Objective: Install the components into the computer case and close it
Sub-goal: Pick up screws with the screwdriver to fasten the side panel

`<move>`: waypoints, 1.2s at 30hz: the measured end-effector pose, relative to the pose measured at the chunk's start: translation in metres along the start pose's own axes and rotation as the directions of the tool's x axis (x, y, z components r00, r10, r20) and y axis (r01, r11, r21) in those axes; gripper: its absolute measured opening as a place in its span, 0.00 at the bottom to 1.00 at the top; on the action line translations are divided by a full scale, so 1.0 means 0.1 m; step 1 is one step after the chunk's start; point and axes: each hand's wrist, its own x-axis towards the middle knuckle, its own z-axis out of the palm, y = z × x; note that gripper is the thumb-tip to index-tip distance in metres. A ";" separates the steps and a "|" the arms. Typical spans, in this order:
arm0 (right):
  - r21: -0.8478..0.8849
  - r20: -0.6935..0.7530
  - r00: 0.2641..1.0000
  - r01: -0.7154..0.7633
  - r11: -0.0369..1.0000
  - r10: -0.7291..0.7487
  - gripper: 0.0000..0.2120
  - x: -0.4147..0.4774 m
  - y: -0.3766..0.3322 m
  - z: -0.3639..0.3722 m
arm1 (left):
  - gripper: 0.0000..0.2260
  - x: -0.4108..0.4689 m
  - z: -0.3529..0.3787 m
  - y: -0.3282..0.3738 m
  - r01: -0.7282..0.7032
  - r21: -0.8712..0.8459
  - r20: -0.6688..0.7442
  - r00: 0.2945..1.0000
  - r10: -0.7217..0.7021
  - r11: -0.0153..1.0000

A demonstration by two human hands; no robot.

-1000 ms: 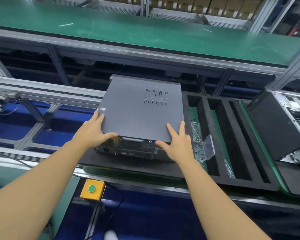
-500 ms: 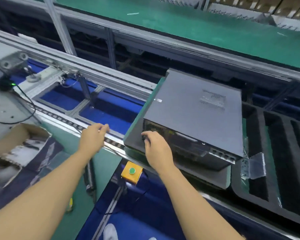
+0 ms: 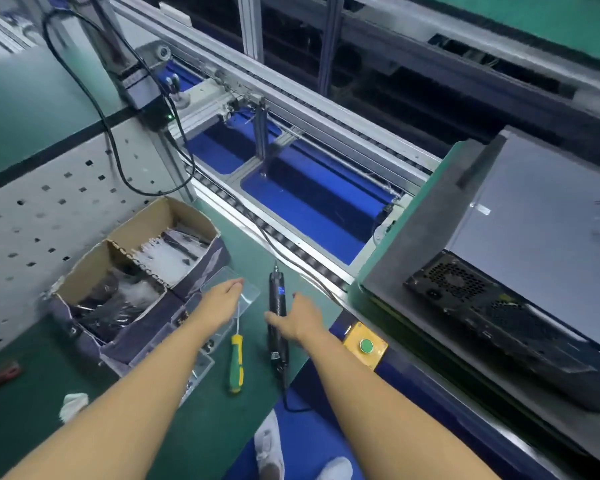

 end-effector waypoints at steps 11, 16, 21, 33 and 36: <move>0.192 0.048 0.983 -0.182 0.964 0.176 0.26 0.30 0.06 0.44 | 0.10 0.22 0.22 -0.23 0.095 -0.281 0.056 0.995 -0.082 0.955; 0.532 0.228 0.973 -0.147 0.834 0.026 0.18 0.04 0.23 0.03 | 0.11 0.28 0.36 0.09 0.054 -0.371 -0.028 0.997 -0.069 0.927; 0.745 -0.017 0.989 0.109 0.658 -0.145 0.20 -0.37 0.43 -0.62 | 0.11 0.22 0.60 0.89 -0.129 -0.504 -0.123 0.989 0.076 0.854; 0.778 -0.563 0.817 0.575 0.253 -0.125 0.18 -2.01 2.20 -2.44 | 0.12 -1.02 2.32 3.09 -0.691 -0.420 -0.026 0.657 0.753 0.588; 0.769 -0.618 0.785 0.615 0.174 -0.047 0.19 -2.33 2.90 -2.62 | 0.12 -1.41 2.90 3.56 -0.735 -0.440 0.043 0.557 0.829 0.517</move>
